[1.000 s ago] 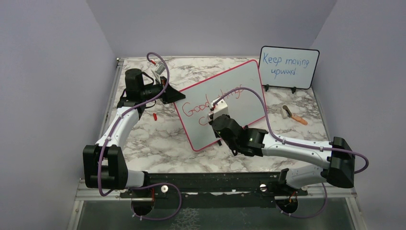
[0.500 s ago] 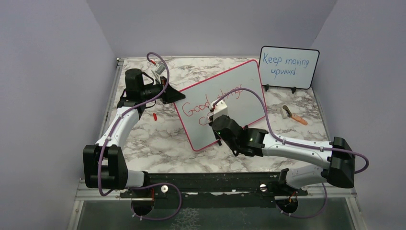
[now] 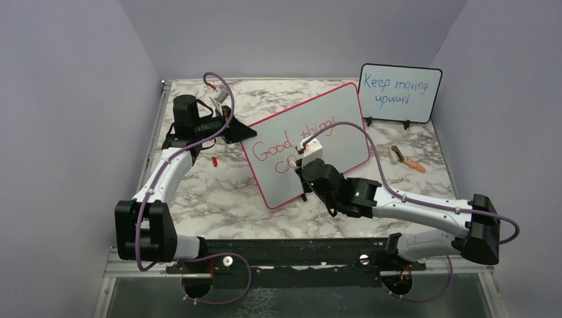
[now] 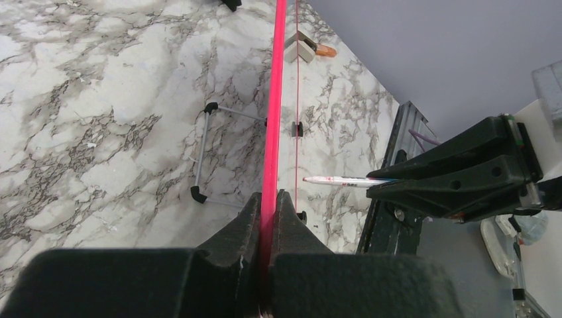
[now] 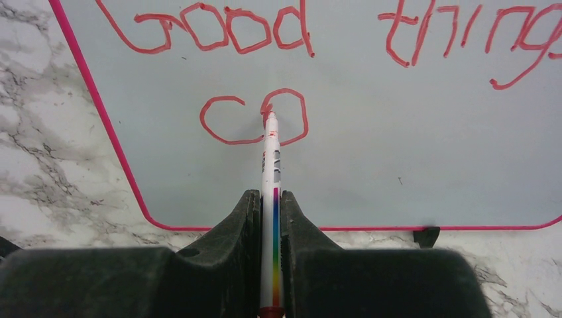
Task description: Write a sentence on the whiteboard
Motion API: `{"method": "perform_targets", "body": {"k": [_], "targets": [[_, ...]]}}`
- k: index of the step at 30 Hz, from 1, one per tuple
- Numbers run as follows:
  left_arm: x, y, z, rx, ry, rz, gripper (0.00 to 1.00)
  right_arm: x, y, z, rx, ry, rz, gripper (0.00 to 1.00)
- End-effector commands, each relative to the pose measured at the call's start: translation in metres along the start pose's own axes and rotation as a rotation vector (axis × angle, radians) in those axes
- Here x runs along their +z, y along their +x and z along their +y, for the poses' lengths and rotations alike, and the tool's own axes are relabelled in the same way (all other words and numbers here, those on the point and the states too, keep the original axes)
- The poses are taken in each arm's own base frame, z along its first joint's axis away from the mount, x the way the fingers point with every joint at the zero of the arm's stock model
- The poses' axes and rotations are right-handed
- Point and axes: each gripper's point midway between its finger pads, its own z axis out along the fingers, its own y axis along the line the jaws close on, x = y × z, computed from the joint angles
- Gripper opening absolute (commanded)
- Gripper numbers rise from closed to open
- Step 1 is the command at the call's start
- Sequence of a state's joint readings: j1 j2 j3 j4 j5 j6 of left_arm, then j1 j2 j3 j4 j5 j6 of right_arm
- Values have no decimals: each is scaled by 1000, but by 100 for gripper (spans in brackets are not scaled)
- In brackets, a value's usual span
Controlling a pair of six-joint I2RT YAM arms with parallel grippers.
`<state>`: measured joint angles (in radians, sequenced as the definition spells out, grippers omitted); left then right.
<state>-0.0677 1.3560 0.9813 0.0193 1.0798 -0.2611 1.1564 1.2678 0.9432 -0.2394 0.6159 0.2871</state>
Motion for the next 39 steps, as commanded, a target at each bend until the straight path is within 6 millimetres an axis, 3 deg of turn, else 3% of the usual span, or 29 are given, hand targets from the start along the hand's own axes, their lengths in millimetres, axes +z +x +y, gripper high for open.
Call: {"method": "perform_targets", "body": {"k": [1,9,32,39], "targets": [[4,22,28,-24,-106,38,0,-12,-10,-20,9,52,-42,1],[4,22,28,-23,-106,39,0,-6,-6,-37,10,126,-40,1],[5,23,29,-27,-106,42,0,8,-14,-29,25,105,-73,1],[4,23,29,-27,-106,42,0,16,-4,-27,10,106,-40,1]]}}
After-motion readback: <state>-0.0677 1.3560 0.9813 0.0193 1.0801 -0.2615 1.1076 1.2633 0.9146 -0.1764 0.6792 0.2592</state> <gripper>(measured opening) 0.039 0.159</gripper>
